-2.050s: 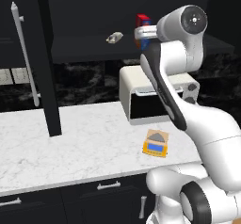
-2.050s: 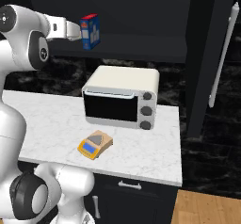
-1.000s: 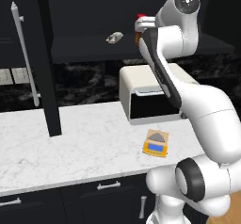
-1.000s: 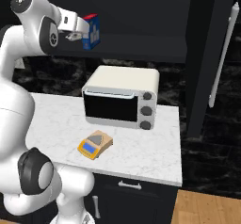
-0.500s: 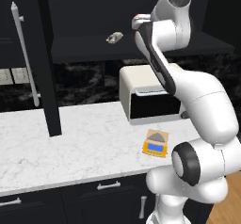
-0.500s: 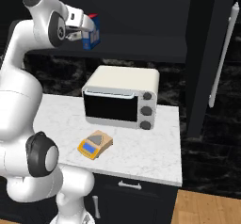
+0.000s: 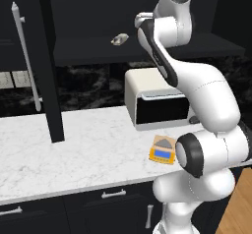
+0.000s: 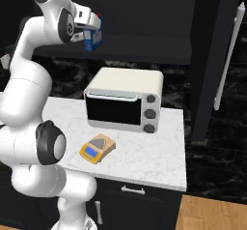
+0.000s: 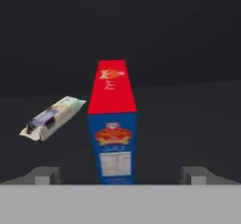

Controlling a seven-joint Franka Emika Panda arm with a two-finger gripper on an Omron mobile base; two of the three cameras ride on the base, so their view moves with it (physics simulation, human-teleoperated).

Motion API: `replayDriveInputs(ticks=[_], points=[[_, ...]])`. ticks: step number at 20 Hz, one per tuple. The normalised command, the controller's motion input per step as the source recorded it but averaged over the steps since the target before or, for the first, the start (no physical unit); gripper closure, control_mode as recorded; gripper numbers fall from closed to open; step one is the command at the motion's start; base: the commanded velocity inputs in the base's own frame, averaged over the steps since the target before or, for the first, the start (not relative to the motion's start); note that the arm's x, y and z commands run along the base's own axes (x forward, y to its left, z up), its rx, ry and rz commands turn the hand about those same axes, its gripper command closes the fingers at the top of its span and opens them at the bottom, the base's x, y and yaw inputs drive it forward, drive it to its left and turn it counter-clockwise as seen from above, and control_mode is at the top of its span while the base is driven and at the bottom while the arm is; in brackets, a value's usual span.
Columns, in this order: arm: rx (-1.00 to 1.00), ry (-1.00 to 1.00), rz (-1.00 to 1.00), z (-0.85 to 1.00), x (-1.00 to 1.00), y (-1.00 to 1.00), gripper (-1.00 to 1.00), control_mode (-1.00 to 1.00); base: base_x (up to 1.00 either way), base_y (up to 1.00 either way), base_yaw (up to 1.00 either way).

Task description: Pick the boxed food and place it on the digital scale for weighing, and close the cabinet.

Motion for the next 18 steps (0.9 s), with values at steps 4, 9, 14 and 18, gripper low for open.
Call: replayDriveInputs(ticks=[4,9,14,18], points=[[0.00,0.00,0.00,-0.07,0.33,0.00,-1.00,-1.00,0.00,0.00,0.00],[0.00,0.00,0.00,-0.05,0.33,0.00,-1.00,-1.00,0.00,0.00,0.00],[0.00,0.00,0.00,-0.06,0.30,0.00,-1.00,-1.00,0.00,0.00,0.00],[0.00,0.00,0.00,-0.08,0.27,0.00,-1.00,-1.00,0.00,0.00,0.00]])
